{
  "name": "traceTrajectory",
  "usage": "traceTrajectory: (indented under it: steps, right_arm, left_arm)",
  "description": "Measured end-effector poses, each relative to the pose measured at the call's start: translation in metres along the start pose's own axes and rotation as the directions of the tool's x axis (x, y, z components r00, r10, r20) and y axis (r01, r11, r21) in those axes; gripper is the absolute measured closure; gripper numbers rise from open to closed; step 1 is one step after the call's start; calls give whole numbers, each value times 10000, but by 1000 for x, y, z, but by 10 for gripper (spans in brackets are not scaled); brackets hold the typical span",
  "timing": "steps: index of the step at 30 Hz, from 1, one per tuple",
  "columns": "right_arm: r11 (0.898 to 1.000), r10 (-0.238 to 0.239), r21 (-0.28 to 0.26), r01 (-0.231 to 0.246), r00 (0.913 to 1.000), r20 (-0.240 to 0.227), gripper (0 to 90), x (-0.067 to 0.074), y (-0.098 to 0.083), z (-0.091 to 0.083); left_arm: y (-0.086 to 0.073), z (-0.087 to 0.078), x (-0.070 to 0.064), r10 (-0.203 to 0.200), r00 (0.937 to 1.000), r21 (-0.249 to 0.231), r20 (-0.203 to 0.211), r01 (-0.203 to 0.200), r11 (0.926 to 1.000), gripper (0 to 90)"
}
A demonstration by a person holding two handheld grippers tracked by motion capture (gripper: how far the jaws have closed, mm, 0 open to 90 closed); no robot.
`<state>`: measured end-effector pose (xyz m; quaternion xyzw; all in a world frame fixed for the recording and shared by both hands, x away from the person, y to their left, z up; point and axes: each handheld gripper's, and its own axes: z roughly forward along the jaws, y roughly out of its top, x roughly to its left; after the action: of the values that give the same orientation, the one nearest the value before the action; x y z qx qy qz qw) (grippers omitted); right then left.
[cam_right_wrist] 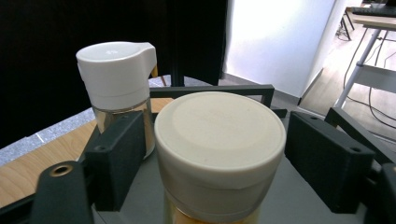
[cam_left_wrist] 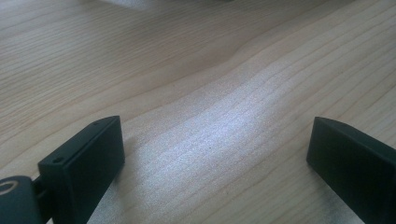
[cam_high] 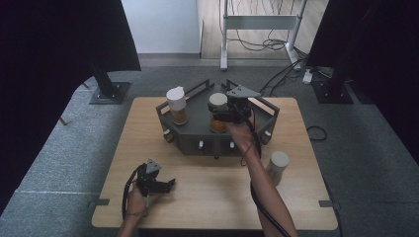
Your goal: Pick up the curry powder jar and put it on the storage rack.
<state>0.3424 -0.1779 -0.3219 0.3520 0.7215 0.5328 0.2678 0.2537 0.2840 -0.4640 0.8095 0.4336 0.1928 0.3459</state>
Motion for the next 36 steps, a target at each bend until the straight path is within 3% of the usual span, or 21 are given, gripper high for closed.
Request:
traceTrajectory:
  steps: [7, 16, 36]
  right_arm:
    - [9995, 31, 328, -29, 10000, -80, 149, -3, 3, 0]
    - [9993, 16, 371, -6, 9997, -252, 129, -6, 0, -8]
    - [9909, -502, 1231, 540, 9982, -338, 125, -14, 0, -32]
  left_arm:
    - [0, 0, 0, 1, 10000, 0, 0, -1, 10000, 36]
    - [0, 0, 0, -2, 10000, -4, 0, 2, 10000, 36]
    - [0, 0, 0, -9, 10000, 4, -9, 9, 10000, 36]
